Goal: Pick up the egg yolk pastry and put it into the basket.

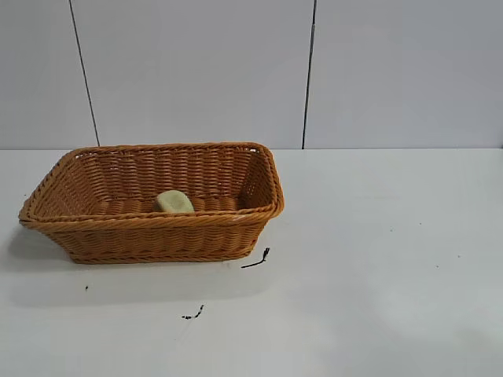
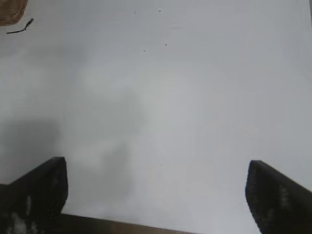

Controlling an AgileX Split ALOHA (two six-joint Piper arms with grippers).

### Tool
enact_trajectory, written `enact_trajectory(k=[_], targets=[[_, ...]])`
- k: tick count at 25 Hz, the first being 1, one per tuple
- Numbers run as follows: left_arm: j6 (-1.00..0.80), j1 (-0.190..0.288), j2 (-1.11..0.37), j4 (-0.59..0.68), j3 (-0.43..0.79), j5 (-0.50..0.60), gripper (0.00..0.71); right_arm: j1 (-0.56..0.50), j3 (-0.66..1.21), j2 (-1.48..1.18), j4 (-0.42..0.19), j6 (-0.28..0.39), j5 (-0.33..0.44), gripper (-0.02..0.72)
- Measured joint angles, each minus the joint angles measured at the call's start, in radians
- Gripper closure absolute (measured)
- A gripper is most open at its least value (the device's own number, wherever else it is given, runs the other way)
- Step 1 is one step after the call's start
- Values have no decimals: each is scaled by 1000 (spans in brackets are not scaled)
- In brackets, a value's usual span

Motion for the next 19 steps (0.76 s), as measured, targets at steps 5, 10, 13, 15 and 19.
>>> enact_trajectory(k=[5, 10, 13, 15, 19], targets=[[0, 0, 0, 0, 0, 0, 15, 0, 1, -208, 0, -4, -21, 15], [0, 0, 0, 0, 0, 0, 15, 0, 4, -258, 0, -4, -21, 15], [0, 0, 0, 0, 0, 0, 15, 0, 4, -258, 0, -4, -21, 15], [0, 0, 0, 0, 0, 0, 15, 0, 4, -258, 0, -4, -21, 15], [0, 0, 0, 0, 0, 0, 15, 0, 4, -258, 0, -4, -21, 15]])
